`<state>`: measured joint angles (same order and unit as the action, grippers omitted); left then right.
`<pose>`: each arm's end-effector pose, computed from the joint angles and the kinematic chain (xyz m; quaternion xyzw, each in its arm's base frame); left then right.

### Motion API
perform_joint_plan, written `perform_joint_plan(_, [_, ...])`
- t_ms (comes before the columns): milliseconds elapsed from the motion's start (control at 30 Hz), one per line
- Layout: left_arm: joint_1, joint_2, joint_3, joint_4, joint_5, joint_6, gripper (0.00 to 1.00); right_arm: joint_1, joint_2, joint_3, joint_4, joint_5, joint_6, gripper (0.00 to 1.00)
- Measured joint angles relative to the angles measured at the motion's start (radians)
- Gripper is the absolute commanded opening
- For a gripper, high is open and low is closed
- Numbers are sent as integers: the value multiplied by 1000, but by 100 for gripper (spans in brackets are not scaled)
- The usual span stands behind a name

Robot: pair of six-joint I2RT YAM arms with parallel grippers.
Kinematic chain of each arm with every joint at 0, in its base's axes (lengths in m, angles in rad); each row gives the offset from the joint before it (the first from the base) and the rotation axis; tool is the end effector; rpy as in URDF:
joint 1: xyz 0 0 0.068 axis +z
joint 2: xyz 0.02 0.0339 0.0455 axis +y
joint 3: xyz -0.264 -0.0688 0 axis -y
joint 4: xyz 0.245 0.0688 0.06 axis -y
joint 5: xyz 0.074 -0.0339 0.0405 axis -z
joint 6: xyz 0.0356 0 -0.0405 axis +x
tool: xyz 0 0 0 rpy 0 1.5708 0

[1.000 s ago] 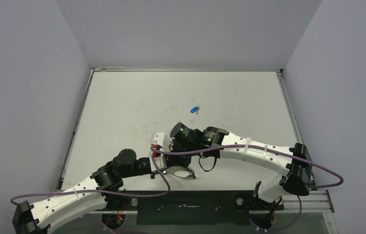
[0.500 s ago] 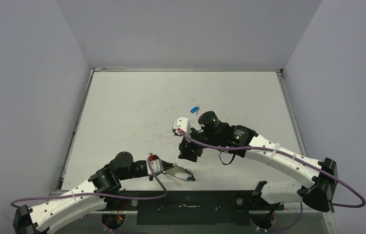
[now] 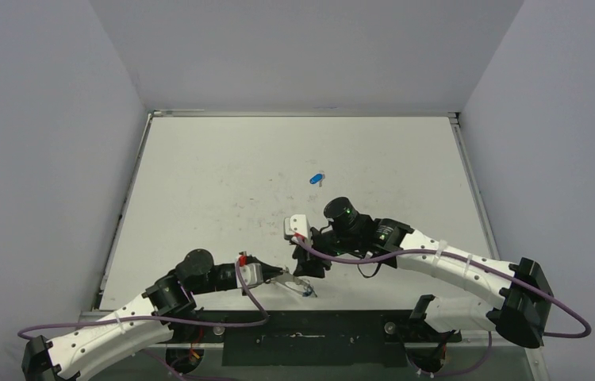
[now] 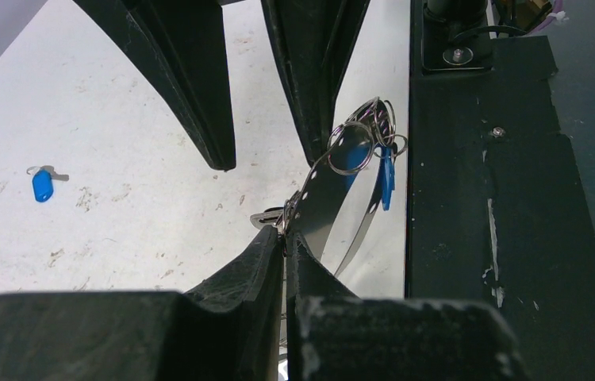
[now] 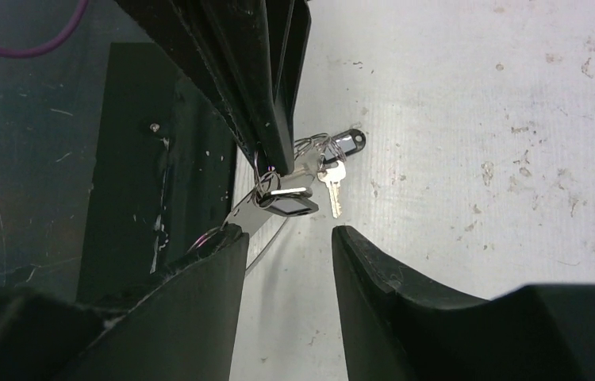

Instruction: Put the keys on the keyring

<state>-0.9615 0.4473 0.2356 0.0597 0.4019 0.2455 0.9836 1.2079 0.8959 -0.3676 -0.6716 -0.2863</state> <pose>0.0685 -0.1225 0.2187 0.5290 0.5384 -0.3655 0.5447 0.1240 0.2263 0.2782 -0.6197 0.6017 0.4185 0.2809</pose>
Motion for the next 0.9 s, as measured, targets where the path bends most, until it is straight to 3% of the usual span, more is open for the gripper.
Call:
perform_joint_plan(467, [0, -8, -18, 15, -2, -3, 0, 60, 48, -11, 127, -5, 63, 35])
perform_joint_plan(700, [0, -19, -18, 15, 0, -2, 0, 44, 25, -14, 132, 17, 74, 51])
perform_joint_plan(900, [0, -26, -18, 15, 4, -2, 0, 8, -91, -40, 153, 76, 91, 55])
